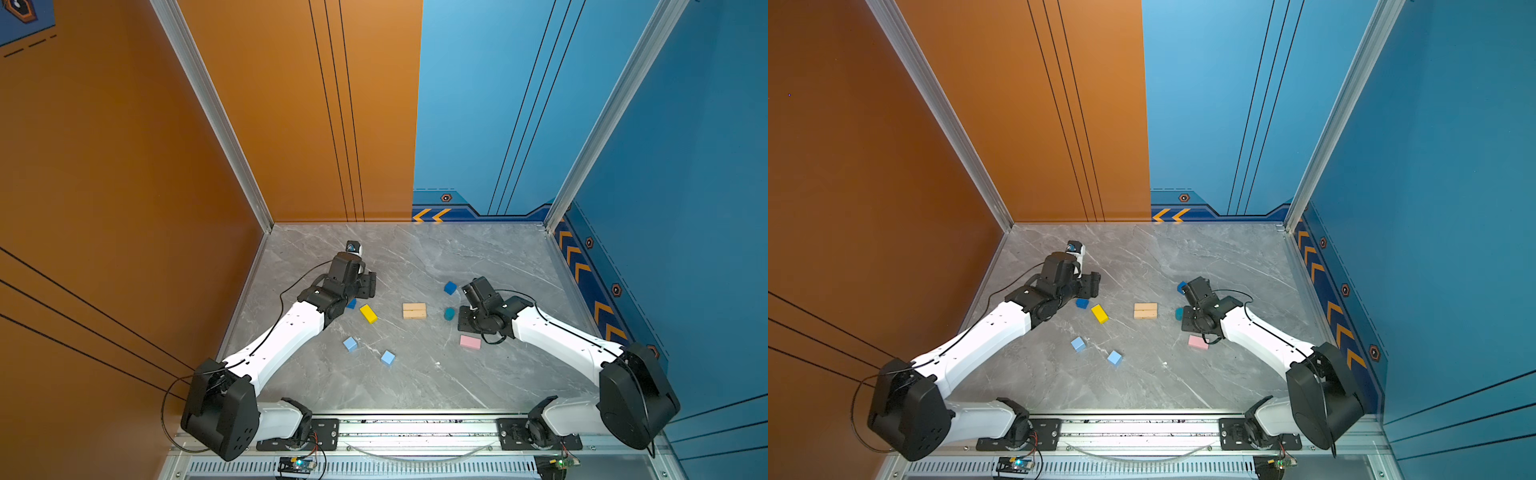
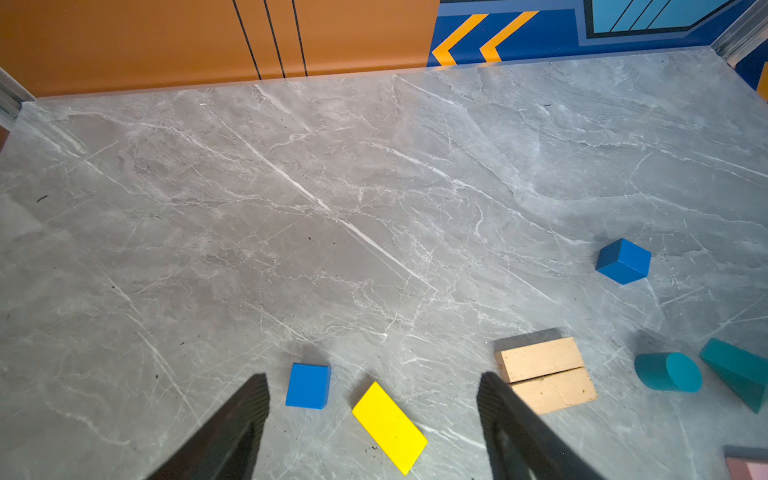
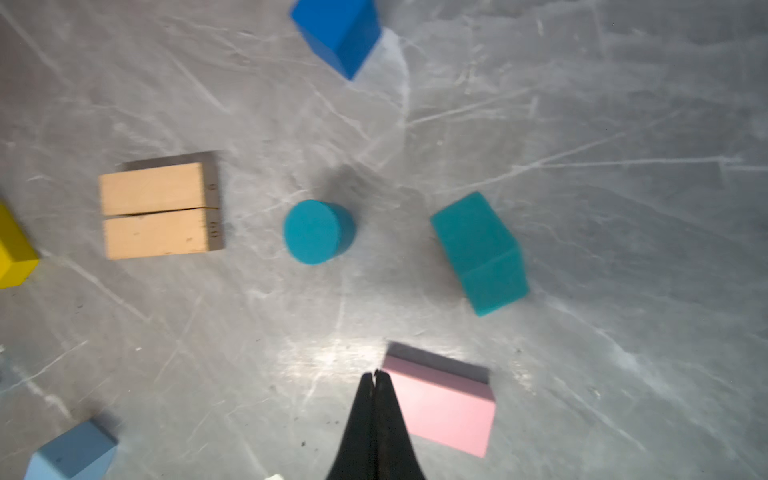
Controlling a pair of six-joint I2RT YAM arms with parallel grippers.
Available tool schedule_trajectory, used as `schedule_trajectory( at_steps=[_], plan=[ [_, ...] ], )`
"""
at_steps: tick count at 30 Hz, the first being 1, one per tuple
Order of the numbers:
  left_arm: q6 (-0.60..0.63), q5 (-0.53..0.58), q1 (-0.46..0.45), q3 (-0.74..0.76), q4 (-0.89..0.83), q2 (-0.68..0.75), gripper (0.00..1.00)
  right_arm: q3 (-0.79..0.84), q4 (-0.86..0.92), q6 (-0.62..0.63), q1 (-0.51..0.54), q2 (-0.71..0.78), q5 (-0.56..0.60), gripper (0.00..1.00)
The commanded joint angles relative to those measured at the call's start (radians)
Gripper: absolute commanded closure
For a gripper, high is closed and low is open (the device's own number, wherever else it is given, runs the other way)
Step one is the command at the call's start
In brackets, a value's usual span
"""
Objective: Build the wood block tower
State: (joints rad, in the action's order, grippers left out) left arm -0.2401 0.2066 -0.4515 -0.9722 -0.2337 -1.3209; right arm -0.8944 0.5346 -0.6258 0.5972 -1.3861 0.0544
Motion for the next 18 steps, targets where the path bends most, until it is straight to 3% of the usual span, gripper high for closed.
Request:
schedule_trajectory(
  at_steps=[1, 6, 12, 18],
  plan=[
    [0.007, 0.025, 0.018, -0.026, -0.036, -0.002, 0.19, -0.075, 0.081, -0.003, 0.078, -0.015, 0.059, 0.9],
    [-0.013, 0.022, 0.048, -0.017, -0.059, 0.012, 0.19, -0.157, 0.08, 0.01, 0.217, -0.076, 0.025, 0.7],
    [-0.037, 0.012, 0.095, 0.016, -0.079, 0.063, 0.19, -0.309, 0.121, 0.082, 0.35, -0.257, -0.025, 0.43],
    [-0.052, -0.006, 0.155, 0.067, -0.088, 0.14, 0.18, -0.46, 0.173, 0.161, 0.436, -0.407, -0.055, 0.25]
  ],
)
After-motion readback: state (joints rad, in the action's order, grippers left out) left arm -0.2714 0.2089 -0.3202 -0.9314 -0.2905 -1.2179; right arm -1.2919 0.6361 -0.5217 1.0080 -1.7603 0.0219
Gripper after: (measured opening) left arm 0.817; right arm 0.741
